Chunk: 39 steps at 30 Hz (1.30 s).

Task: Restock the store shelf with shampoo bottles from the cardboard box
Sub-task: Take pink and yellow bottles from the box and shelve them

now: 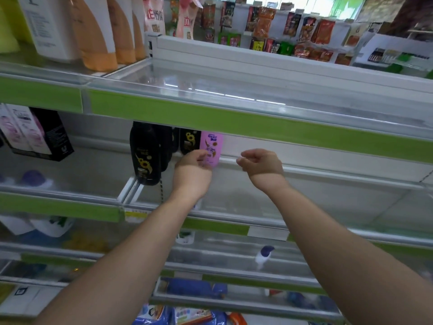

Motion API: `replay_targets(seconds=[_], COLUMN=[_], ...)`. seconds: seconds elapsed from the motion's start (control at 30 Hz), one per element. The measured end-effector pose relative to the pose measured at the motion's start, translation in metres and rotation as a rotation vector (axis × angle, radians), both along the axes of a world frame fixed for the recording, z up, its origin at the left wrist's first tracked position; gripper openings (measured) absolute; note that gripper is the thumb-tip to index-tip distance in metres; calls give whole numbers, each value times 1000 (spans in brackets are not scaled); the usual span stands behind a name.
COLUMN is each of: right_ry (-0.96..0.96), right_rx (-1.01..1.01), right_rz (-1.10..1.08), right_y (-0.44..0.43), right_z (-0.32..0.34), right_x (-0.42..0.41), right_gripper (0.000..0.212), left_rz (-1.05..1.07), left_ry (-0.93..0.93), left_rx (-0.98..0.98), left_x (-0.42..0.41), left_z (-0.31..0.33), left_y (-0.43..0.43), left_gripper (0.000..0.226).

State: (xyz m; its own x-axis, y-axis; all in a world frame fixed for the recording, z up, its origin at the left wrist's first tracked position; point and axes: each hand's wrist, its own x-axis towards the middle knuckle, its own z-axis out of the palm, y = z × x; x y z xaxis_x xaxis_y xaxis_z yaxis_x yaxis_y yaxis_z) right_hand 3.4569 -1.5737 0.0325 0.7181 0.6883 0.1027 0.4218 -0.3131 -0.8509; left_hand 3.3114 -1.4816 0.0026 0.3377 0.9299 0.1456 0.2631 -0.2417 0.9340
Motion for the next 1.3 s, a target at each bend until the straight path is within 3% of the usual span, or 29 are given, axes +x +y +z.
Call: replay_targets(seconds=[0.3,0.4,0.5,0.63,0.8,1.03,1.3], right_ry=[69,106,102,140,196,271,170], right_rx=[74,164,209,183,-92,-371,-639], right_rz=[37,45,52,16,-12,-62,-54], right_y=[-116,-181,-255,-343,-420,-475,-474], right_z=[-5,-7,-31,-86,-192,-357,-597], right_x=[18,21,27,36,50,58,78], right_gripper=[4,17,21,27,27,35,28], left_rz=[-79,-106,-105,-164,-222,-276,-414], left_ry=[15,-40,-82,30,298,576,798], left_rx=[131,149,147,-16,-149,-193,-244], left_x=[12,20,26,40,50,51,58], left_z=[9,-1,-28,-98,-193,-335,-566], left_y=[-127,-185,-247,-327,-394,-414,-408], left_gripper=[32,25,19,21,26,25,21])
